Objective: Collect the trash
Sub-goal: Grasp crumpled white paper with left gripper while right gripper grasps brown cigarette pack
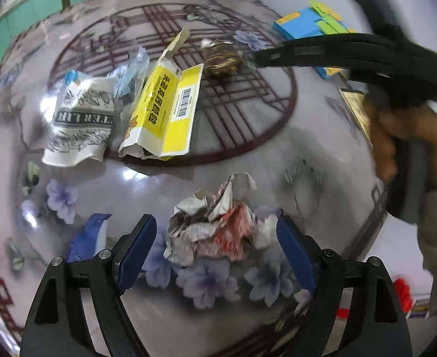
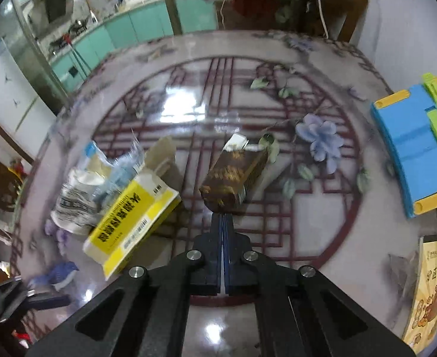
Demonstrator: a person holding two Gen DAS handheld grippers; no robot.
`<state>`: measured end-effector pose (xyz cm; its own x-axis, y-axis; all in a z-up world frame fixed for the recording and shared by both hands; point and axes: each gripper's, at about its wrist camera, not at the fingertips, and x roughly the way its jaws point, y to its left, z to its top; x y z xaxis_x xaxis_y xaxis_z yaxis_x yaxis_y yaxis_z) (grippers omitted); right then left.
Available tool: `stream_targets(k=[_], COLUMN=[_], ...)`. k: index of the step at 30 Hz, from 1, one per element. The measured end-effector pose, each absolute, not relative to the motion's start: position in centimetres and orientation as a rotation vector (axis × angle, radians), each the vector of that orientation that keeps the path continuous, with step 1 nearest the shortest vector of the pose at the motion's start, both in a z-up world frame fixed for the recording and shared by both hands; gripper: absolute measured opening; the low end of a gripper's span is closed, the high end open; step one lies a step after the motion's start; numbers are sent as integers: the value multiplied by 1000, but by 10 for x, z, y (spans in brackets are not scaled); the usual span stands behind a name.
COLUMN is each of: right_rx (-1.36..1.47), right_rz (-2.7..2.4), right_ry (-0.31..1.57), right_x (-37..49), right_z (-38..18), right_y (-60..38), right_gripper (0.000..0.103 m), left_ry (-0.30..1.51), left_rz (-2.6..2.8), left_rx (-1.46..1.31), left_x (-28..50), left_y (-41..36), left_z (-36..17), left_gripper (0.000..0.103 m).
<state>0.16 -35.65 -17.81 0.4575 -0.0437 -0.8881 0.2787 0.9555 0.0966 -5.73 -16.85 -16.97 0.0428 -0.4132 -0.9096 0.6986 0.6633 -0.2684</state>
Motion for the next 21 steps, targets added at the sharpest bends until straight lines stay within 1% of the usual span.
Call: stream_targets(k=[2, 5, 6, 7, 8, 9, 10, 11, 12, 13, 18, 21], right_rx=[237, 298, 318, 336, 351, 377, 408, 427, 448, 456, 494, 503], right_rz=[-197, -170, -181, -197, -208, -213, -211, -211, -216, -224, -303, -350], right_ry=[1071, 1084, 1084, 1085, 1082, 1069, 1053, 1043, 1032, 1029, 1038, 1094], right_x=[-4, -4, -2, -1, 0, 0, 0, 1, 4, 8, 34, 52], right_z=[-169, -170, -172, -174, -174, -176, -177, -178, -180, -182, -200, -221], right_y=[-360, -370, -373, -377, -379, -381, -383, -385, -386, -387, -396, -399], right_gripper=[0, 2, 7, 17, 24, 39, 52, 56, 59, 60, 60, 60], left_ry=[1293, 1336, 1350, 1364, 1367, 1356, 1352, 1343, 1334, 1323, 1269, 1251], left_rz=[-874, -878, -879, -880, -877, -883, -889, -887, -882, -864, -778, -754], left_rx=[224, 192, 193, 199, 208, 201, 192, 177, 161, 149, 129, 127], left_x=[-53, -50, -50, -51, -50, -51, -50, -49, -48, -45, -36, -34], left_y=[-166, -166, -167, -169, -170, -168, -167, -163, -159, -153, -129, -121], left_z=[-172, -183, -188, -193, -196, -195, -193, -189, -186, -182, -166, -161], left_gripper=[83, 82, 78, 59, 55, 51, 39, 34, 19, 4, 4, 4])
